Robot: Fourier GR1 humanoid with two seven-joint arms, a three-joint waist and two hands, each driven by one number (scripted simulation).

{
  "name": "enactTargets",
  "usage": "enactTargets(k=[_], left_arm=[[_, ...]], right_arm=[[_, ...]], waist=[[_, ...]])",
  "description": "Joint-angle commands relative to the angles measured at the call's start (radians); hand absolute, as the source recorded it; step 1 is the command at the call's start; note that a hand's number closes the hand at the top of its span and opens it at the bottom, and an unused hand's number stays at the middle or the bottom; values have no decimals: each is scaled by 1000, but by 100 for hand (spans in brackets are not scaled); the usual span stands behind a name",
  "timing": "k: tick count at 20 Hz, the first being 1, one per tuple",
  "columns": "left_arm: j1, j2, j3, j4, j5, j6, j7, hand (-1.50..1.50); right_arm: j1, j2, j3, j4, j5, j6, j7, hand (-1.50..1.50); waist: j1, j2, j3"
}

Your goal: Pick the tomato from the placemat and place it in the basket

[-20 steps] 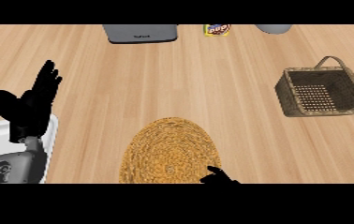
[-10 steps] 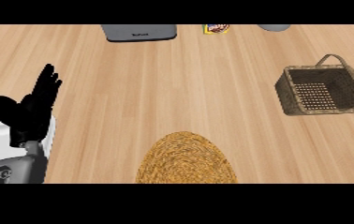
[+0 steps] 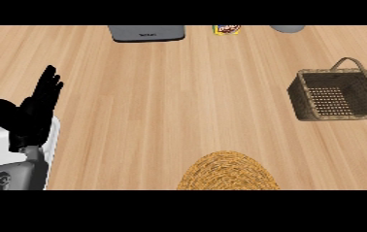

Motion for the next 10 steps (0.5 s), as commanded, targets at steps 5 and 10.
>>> enactTargets(k=[5,10], left_arm=[[-3,1,-7,-10,13,-23,1,0],[-36,-28,-38,13,-28,10,-11,0]], right_arm=[[23,17,-246,-223,-230,-29,192,150],[-80,26,-371,-203,-274,-17,359,150]], waist=[[26,7,-1],[39,13,-2]])
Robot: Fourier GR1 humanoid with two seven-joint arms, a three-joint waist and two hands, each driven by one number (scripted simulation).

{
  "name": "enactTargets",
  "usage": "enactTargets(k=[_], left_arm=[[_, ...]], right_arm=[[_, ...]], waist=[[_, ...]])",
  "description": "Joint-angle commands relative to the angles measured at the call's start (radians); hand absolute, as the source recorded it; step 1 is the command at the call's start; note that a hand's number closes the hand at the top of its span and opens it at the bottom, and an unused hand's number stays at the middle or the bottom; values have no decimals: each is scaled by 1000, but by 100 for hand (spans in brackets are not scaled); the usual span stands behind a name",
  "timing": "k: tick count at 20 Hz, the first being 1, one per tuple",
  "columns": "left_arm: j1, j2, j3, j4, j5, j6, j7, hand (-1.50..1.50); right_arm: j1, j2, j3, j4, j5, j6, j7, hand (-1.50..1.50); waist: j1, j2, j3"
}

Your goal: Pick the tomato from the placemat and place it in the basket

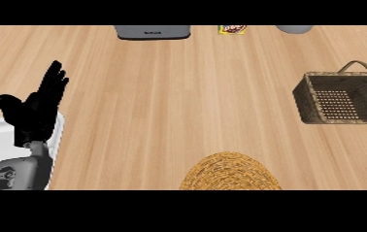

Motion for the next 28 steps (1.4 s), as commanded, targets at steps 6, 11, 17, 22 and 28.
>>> enactTargets(k=[6,11,17,22,28], left_arm=[[-15,-12,-21,-7,-7,-2,24,0],[-14,-39,-41,-18,-26,18,8,0],[-90,-19,-36,8,-16,-3,67,0],[-58,-20,-18,27,-32,10,13,0],[-52,-18,-5,42,-21,-8,0,0]], right_arm=[[-248,-20,-257,-62,-260,49,392,150],[-460,-58,-316,94,-350,149,498,150],[-748,-76,-183,346,-344,186,597,150],[-809,2,-171,593,-296,356,471,150],[-1021,72,-144,755,-270,470,535,150]], waist=[[37,3,0],[46,2,2],[57,6,2],[34,1,3],[32,0,3]])
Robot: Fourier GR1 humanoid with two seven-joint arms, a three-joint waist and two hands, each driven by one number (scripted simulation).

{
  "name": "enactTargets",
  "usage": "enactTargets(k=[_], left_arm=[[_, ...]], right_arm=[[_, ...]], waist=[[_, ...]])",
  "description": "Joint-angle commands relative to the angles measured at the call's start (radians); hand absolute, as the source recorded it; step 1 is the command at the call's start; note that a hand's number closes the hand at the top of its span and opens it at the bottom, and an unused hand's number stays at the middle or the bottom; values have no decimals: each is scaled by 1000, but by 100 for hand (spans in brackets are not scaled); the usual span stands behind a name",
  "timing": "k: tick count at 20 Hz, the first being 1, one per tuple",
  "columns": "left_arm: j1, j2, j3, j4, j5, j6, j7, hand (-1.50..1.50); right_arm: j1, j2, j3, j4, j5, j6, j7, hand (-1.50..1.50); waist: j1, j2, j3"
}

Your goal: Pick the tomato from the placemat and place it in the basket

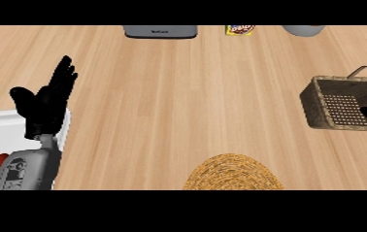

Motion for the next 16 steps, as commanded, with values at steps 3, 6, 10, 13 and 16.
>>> enactTargets(k=[3,6,10,13,16], left_arm=[[41,13,17,-47,17,-19,3,0],[-37,36,47,60,20,-34,-28,0],[-5,-20,-9,7,-14,12,-2,0],[-6,-9,2,35,3,-15,-26,0],[24,-8,9,-5,-1,-2,-8,0]], right_arm=[[-111,77,-19,239,-30,168,-81,150],[-123,100,-70,287,-2,220,-112,150],[-109,-110,-14,138,442,82,-379,150],[-95,-86,32,192,604,-18,-485,150],[-190,-42,42,281,638,-18,-507,150]], waist=[[0,-1,0],[-12,-1,0],[0,7,3],[5,8,2],[7,0,0]])
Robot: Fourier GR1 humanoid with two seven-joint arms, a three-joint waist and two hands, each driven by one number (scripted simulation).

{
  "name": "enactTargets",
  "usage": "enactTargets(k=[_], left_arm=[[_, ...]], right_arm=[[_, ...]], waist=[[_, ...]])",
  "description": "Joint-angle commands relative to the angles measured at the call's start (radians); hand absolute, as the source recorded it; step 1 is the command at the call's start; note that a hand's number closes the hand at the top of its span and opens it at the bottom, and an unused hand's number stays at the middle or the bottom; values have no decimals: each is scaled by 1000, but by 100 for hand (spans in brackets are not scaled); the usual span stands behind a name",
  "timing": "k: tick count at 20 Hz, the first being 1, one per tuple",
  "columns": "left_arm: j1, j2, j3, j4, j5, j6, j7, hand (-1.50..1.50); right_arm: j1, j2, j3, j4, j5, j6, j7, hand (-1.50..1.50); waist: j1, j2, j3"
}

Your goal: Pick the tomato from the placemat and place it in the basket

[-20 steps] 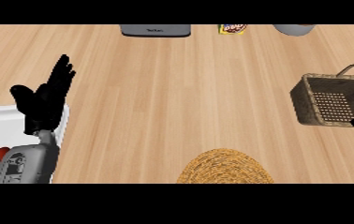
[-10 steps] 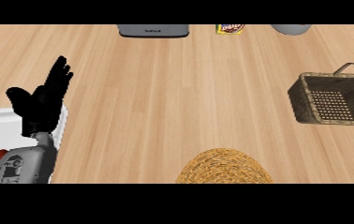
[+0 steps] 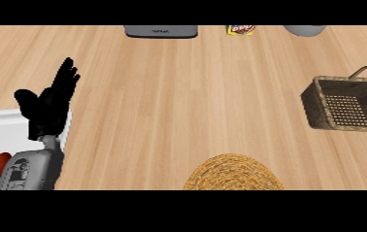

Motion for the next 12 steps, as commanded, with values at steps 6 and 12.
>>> enactTargets(k=[6,12], left_arm=[[55,-41,-36,-65,-31,27,10,0],[7,-2,8,-16,-4,-2,6,0]], right_arm=[[-71,107,-29,112,189,0,-96,150],[-187,91,79,257,309,131,-50,150]], waist=[[-15,-7,-1],[-4,-3,-1]])
